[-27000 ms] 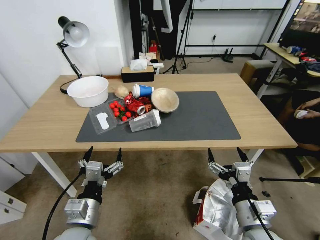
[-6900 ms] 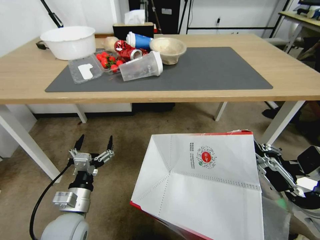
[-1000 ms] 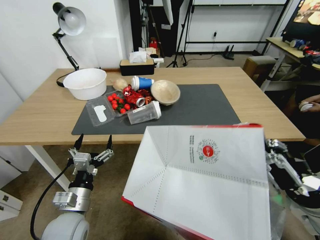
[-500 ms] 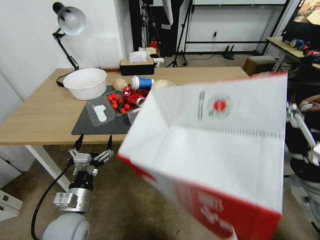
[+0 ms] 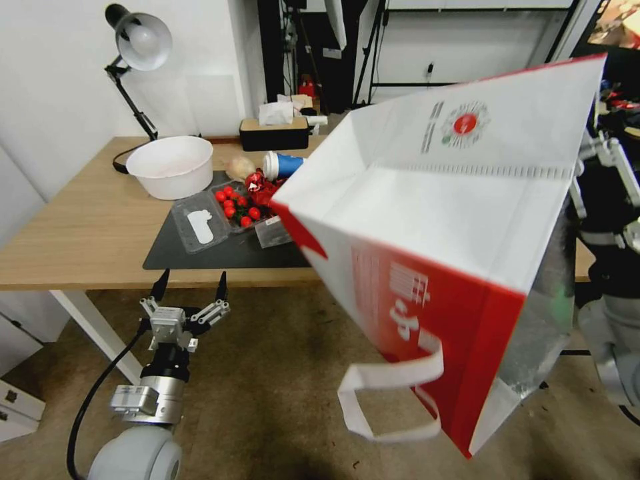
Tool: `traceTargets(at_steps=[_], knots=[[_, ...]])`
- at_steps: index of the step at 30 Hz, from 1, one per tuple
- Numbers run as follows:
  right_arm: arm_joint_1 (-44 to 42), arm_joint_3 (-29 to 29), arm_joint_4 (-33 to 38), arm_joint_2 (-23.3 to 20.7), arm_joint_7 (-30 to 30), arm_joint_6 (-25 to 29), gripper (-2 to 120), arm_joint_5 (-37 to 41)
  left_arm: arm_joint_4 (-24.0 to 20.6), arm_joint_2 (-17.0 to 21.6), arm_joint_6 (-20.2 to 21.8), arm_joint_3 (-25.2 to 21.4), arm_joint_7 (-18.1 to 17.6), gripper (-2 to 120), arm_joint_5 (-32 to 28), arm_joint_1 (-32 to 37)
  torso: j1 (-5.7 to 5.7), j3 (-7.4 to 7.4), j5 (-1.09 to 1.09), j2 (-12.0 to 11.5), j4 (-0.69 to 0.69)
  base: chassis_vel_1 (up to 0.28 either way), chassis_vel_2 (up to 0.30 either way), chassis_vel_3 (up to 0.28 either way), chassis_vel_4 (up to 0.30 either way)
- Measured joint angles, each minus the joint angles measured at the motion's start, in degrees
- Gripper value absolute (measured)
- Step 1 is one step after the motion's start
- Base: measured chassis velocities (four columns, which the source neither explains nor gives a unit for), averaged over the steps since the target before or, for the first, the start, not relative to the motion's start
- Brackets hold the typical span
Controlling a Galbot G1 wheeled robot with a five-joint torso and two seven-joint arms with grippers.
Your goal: Pick up the food delivery bag from the floor and place it on the table.
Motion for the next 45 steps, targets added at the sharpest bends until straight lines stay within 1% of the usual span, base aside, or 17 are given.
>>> traceTargets(at_steps=[2,5,6,8,9,13,14,17,18,21,22,26,27,30,36,41,45], knots=[[0.88,-0.12,-0.25,-0.46,1.39,0.07,0,0.17,0.0,-0.01,0.0,0.03,0.02,100,0.05,-0.01,0.0,0.0,0.0,0.0,0.0,0.0,0.0,0.0,0.0],[3.8,-0.34,-1.26,-2.07,5.63,0.22,0,1.18,0.02,-0.09,0.0,0.14,0.04,100,0.22,-0.03,0.0,-0.01,0.0,-0.01,0.0,0.0,0.0,0.0,0.0],[3.8,-0.34,-1.26,-2.07,5.63,0.22,0,1.18,0.02,-0.09,0.0,0.14,0.04,100,0.22,-0.03,0.0,-0.01,0.0,-0.01,0.0,0.0,0.0,0.0,0.0],[5.86,-0.64,-1.91,-2.98,9.24,0.39,0,1.8,0.09,-0.25,0.01,0.26,0.05,100,0.46,0.04,0.0,-0.01,0.0,-0.02,0.0,0.0,0.0,0.0,0.0],[5.86,-0.64,-1.91,-2.98,9.24,0.39,0,1.8,0.09,-0.25,0.01,0.26,0.05,100,0.46,0.04,0.0,-0.01,0.0,-0.02,0.0,0.0,0.0,0.0,0.0],[8.66,-1.67,-2.52,-3.74,16.11,0.45,0,1.75,0.14,-0.59,-0.01,0.51,0.06,100,0.94,0.2,-0.01,-0.02,0.0,-0.02,0.0,0.0,0.0,0.0,0.0],[8.66,-1.67,-2.52,-3.74,16.11,0.45,0,1.75,0.14,-0.59,-0.01,0.51,0.06,100,0.94,0.2,-0.01,-0.02,0.0,-0.02,0.0,0.0,0.0,0.0,0.0],[10.04,-2.76,-2.89,-3.92,21.14,0.37,0,1.04,0.14,-0.77,0.02,0.55,0.05,100,1.62,0.26,-0.01,-0.02,0.0,-0.03,0.0,0.0,0.0,0.0,0.0],[10.04,-2.76,-2.89,-3.92,21.14,0.37,0,1.04,0.14,-0.77,0.02,0.55,0.05,100,1.62,0.26,-0.01,-0.02,0.0,-0.03,0.0,0.0,0.0,0.0,0.0],[12.5,-4.14,-3.85,-4.31,26.78,0.35,0,0.63,0.13,-0.8,0.11,0.52,0.01,100,1.92,0.34,-0.01,-0.02,0.0,-0.03,0.01,0.0,0.0,0.0,0.0],[12.5,-4.14,-3.85,-4.31,26.78,0.35,0,0.63,0.13,-0.8,0.11,0.52,0.01,100,1.92,0.34,-0.01,-0.02,0.0,-0.03,0.01,0.0,0.0,0.0,0.0],[15.65,-5.35,-6.03,-4.77,33.7,0.26,0,0.7,0.06,-0.97,0.17,0.64,-0.03,100,2.21,0.5,-0.01,-0.02,0.0,-0.04,0.0,0.0,0.0,0.0,0.0],[15.65,-5.35,-6.03,-4.77,33.7,0.26,0,0.7,0.06,-0.97,0.17,0.64,-0.03,100,2.21,0.5,-0.01,-0.02,0.0,-0.04,0.0,0.0,0.0,0.0,0.0],[17.28,-5.66,-8.52,-5.17,37.74,-0.97,0,0.94,0.03,-1.18,0.17,0.79,-0.04,100,2.44,0.59,-0.01,-0.02,0.0,-0.04,0.0,0.0,0.0,0.0,0.0],[18.99,-6.47,-12.74,-5.77,39.87,-2.65,0,1.26,0.03,-1.31,0.19,0.97,-0.04,100,2.69,0.57,-0.01,-0.03,0.0,-0.04,0.0,0.0,0.0,0.0,0.0],[20.33,-6.88,-16.83,-7.31,39.94,-2.82,0,1.17,0.05,-1.3,0.21,0.95,-0.04,100,2.69,0.56,-0.01,-0.03,-0.01,-0.05,0.0,0.0,0.0,0.0,0.0],[20.79,-7.16,-18.4,-8.18,39.6,-2.99,0,1.12,0.14,-1.23,0.21,0.96,-0.03,100,2.68,0.51,-0.01,-0.03,0.0,-0.05,0.0,0.0,0.0,0.0,0.0]])
